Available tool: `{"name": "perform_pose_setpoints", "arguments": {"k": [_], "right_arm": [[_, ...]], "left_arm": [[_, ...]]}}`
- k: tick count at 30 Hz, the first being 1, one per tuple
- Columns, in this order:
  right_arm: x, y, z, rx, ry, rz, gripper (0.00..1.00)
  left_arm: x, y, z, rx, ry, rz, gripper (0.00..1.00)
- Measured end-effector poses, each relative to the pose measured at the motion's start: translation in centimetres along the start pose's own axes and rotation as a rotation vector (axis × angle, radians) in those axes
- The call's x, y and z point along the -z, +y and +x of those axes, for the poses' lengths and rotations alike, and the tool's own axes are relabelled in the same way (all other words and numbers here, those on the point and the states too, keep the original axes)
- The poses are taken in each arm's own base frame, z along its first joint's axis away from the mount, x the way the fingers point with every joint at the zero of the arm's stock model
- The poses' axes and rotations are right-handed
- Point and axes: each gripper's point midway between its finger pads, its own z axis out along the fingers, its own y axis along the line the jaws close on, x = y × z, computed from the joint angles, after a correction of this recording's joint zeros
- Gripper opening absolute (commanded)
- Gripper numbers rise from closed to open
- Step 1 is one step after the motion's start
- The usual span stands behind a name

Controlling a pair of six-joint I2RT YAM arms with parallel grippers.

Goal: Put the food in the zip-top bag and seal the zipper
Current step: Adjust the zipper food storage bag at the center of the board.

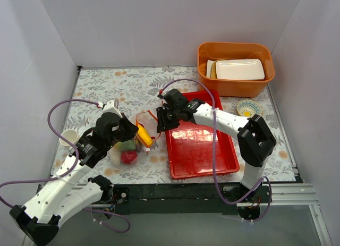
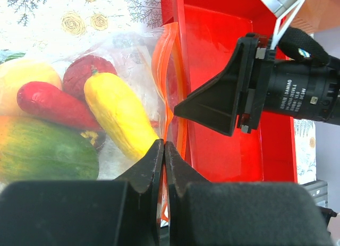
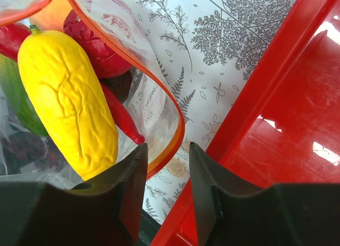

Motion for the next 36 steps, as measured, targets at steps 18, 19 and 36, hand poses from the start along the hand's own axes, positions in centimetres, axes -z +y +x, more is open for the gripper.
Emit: {"name": "perform_pose_setpoints", "arguments": {"k": [18,19,36], "right_arm": [[-0.7,0.5,0.3,0.045,-0.020,-0.070,0.15],[-0.6,0.6,0.3,0.048,-0.026,-0.078,0.14],[2.7,4.0,-2.2,0.101,-0.172,-0.218,0.42]], "left_arm": [[-0.5,-0.3,0.6,-0.013,0.034,0.013,0.00],[-0.7,-0.5,0.8,-0.018,0.042,0.022,0.00],[-3.3,-1.4,3.6,-0.062,0.185,0.059,0.00]]}}
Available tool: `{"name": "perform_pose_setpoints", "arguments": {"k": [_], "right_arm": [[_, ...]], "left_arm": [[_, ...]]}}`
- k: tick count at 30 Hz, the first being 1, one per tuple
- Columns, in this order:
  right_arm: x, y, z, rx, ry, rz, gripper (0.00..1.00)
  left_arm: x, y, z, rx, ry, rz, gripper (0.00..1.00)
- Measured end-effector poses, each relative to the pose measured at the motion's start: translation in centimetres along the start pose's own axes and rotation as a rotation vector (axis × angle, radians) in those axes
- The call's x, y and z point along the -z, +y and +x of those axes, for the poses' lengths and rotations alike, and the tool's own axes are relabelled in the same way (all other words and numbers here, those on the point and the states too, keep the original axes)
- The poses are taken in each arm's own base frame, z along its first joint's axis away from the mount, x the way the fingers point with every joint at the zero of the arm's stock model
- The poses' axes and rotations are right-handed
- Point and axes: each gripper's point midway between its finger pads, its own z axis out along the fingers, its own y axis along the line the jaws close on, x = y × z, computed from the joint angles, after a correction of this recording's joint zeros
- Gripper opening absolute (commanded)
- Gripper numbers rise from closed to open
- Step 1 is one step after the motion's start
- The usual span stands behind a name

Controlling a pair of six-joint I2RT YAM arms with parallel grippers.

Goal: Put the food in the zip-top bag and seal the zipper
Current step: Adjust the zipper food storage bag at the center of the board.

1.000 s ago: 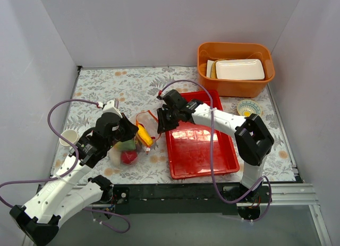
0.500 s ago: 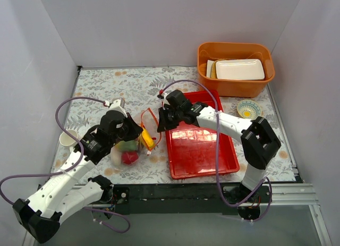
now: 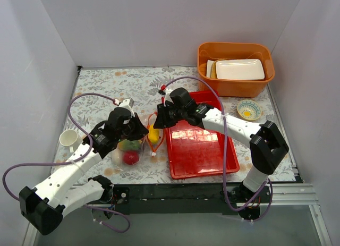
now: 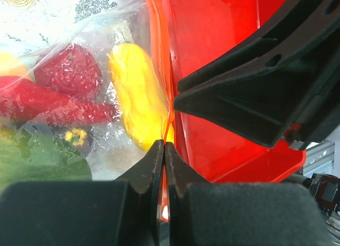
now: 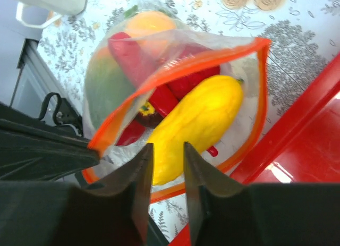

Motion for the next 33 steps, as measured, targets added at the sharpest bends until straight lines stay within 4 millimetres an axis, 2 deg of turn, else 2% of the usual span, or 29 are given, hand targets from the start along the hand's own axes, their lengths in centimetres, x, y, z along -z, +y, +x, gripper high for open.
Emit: {"name": "perform_pose_setpoints", "arguments": {"k": [1,4,9,18,24,27,30,31,33], "right_arm": [[0.0,-0.2,0.1,-0.004,0.000,0.011,0.53],[-0.1,-1.5,0.7,-0.028,0.005,0.073,0.55],[0.1,-3.5,1.7,-0.067,0.027,0.157,0.55],[0.3,-4.3,1.9,-0.097,0.028,0.196,0.55],[-0.2,-4.6,2.4,-0.111,0.052,0.194,0.54],[-0.7,-4.7,2.9,-0.125,0.080,0.180,0.50],[-1.3,-4.7,3.6,-0.140,0.108,0.163,0.41],[-1.5,-4.8,3.8,-0.146,0.117,0.158,0.33],[-1.8,-4.7,4.1,-0.153,0.133,0.145,0.23]], "left_arm": [[0.0,0.0,0.0,0.000,-0.001,0.000,0.00],[0.2,-0.1,-0.2,0.001,-0.009,0.002,0.00],[1.3,0.5,-0.8,0.011,-0.053,-0.023,0.00],[3.8,1.6,-2.8,0.026,-0.155,-0.087,0.00],[4.2,2.0,-3.3,0.026,-0.176,-0.120,0.00],[4.3,2.1,-3.3,0.026,-0.176,-0.125,0.00],[4.3,2.1,-3.3,0.026,-0.177,-0.125,0.00],[4.3,2.1,-3.3,0.026,-0.177,-0.125,0.00],[4.3,2.1,-3.3,0.027,-0.178,-0.124,0.00]]}}
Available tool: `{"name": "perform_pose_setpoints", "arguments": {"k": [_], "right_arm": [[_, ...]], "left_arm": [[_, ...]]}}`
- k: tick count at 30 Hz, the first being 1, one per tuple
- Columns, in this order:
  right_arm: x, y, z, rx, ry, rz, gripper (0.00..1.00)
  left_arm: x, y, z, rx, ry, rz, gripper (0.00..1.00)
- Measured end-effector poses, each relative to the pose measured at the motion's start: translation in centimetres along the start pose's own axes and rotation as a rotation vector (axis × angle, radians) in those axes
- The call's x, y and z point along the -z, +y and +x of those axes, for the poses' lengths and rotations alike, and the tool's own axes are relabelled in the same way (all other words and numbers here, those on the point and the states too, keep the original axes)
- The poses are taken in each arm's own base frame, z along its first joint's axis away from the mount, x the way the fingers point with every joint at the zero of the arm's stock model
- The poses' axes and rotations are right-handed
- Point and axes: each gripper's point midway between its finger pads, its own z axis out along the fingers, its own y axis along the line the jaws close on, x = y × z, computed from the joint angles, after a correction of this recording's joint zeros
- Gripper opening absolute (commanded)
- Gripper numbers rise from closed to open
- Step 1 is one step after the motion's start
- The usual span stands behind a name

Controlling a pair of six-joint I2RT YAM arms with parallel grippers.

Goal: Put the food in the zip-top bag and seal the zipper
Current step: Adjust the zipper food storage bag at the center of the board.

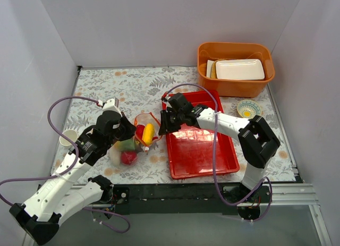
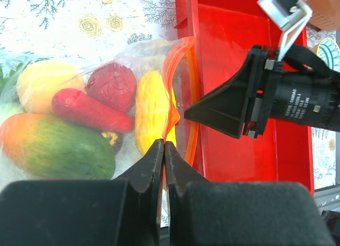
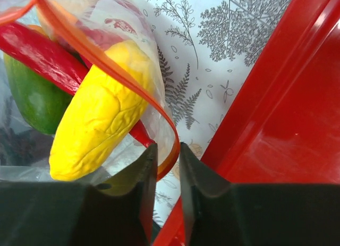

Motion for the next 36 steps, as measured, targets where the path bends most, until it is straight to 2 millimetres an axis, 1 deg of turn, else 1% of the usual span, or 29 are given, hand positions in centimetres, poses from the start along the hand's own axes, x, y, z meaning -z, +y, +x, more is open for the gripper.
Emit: {"name": "perform_pose_setpoints", "arguments": {"k": [1,3,4,8,10,14,16,20,24,27,29,30,33,36], "right_arm": [[-0.1,0.0,0.2,-0.002,0.009,-0.006,0.10],[-0.2,0.1,0.3,-0.005,0.016,-0.013,0.03],[-0.1,0.2,0.3,-0.007,0.017,-0.020,0.01],[0.0,0.6,-0.2,0.010,0.000,-0.038,0.01],[0.3,1.0,-0.7,0.024,-0.019,-0.050,0.01],[1.6,2.6,-2.0,0.061,-0.072,-0.100,0.01],[2.2,3.5,-2.4,0.077,-0.090,-0.134,0.01],[2.5,4.4,-2.7,0.091,-0.101,-0.177,0.01],[2.6,5.1,-2.8,0.100,-0.103,-0.207,0.01],[2.7,5.2,-2.9,0.103,-0.108,-0.210,0.01],[2.8,5.4,-3.0,0.107,-0.113,-0.214,0.01],[3.0,5.6,-3.2,0.110,-0.118,-0.217,0.01],[3.8,6.8,-4.6,0.127,-0.148,-0.241,0.01],[4.5,8.0,-5.8,0.143,-0.180,-0.270,0.01]], "left_arm": [[0.0,0.0,0.0,0.000,-0.001,0.001,0.00],[0.1,0.0,0.0,0.000,-0.001,0.001,0.00],[0.1,0.0,0.0,0.001,-0.002,0.002,0.00],[0.1,-0.1,0.0,-0.001,-0.001,0.007,0.00],[0.0,-0.4,0.2,-0.002,0.007,0.023,0.00],[-1.1,-1.1,1.6,-0.006,0.063,0.062,0.00],[-2.1,-1.6,2.5,-0.009,0.106,0.081,0.00],[-3.3,-2.6,3.7,-0.017,0.176,0.114,0.00],[-3.7,-3.2,4.1,-0.026,0.202,0.136,0.00],[-3.6,-3.7,3.2,-0.030,0.188,0.133,0.00],[-3.1,-4.1,1.9,-0.034,0.159,0.124,0.01],[-2.8,-4.4,0.9,-0.035,0.131,0.123,0.01],[-1.9,-4.9,-1.0,-0.038,0.071,0.132,0.02],[-1.9,-4.9,-1.0,-0.041,0.069,0.132,0.03]]}}
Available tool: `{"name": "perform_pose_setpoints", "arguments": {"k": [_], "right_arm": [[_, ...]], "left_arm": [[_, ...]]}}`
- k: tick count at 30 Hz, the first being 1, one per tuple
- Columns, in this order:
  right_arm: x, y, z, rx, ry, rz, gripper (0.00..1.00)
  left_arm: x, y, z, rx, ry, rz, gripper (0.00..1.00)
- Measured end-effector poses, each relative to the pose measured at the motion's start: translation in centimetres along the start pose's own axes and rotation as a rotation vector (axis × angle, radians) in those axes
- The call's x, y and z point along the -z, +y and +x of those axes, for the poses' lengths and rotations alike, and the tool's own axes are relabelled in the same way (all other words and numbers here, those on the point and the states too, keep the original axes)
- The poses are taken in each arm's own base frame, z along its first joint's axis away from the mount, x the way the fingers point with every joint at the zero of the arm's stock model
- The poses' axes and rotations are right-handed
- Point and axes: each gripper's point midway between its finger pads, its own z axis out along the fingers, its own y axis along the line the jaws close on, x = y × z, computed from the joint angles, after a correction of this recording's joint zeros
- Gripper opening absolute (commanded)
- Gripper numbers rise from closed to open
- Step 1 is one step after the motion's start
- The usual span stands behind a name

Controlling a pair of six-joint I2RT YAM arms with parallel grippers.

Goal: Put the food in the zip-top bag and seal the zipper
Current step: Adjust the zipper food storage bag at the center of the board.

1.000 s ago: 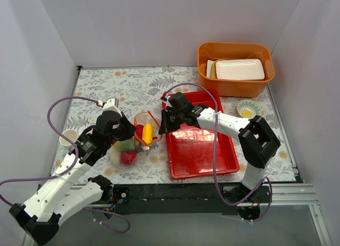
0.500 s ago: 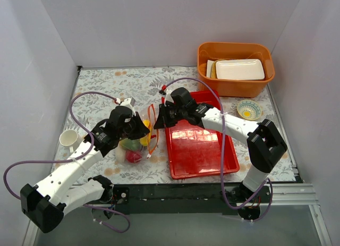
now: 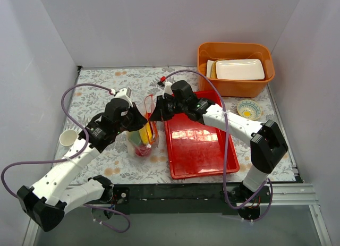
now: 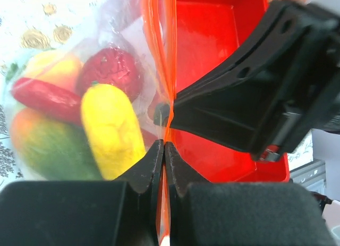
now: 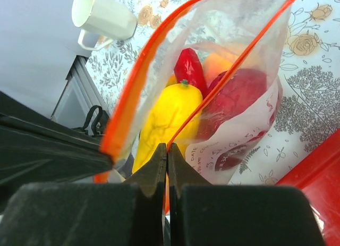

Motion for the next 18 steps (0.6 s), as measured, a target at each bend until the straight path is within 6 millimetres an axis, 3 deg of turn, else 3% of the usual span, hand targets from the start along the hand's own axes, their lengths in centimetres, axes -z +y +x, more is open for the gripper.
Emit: {"name": "perform_pose_setpoints", "arguments": {"k": [5,9,14,16,18], "right_arm": [[0.0,-0.4,-0.1,-0.011,-0.013,0.021,0.01],[0.7,-1.3,0.5,-0.030,-0.024,0.072,0.01],[1.9,-1.4,0.4,-0.030,-0.055,0.103,0.01],[1.9,-1.5,0.3,-0.033,-0.061,0.110,0.01],[1.9,-1.7,0.3,-0.038,-0.064,0.118,0.01]], "left_arm": [[-2.2,0.9,2.9,0.009,0.100,-0.014,0.11],[-2.7,1.7,5.3,0.025,0.164,-0.012,0.21],[-2.7,0.2,5.0,0.032,0.164,0.065,0.34],[-2.6,-0.3,5.2,0.029,0.177,0.091,0.45],[-2.6,-0.8,5.3,0.024,0.186,0.120,0.47]]}}
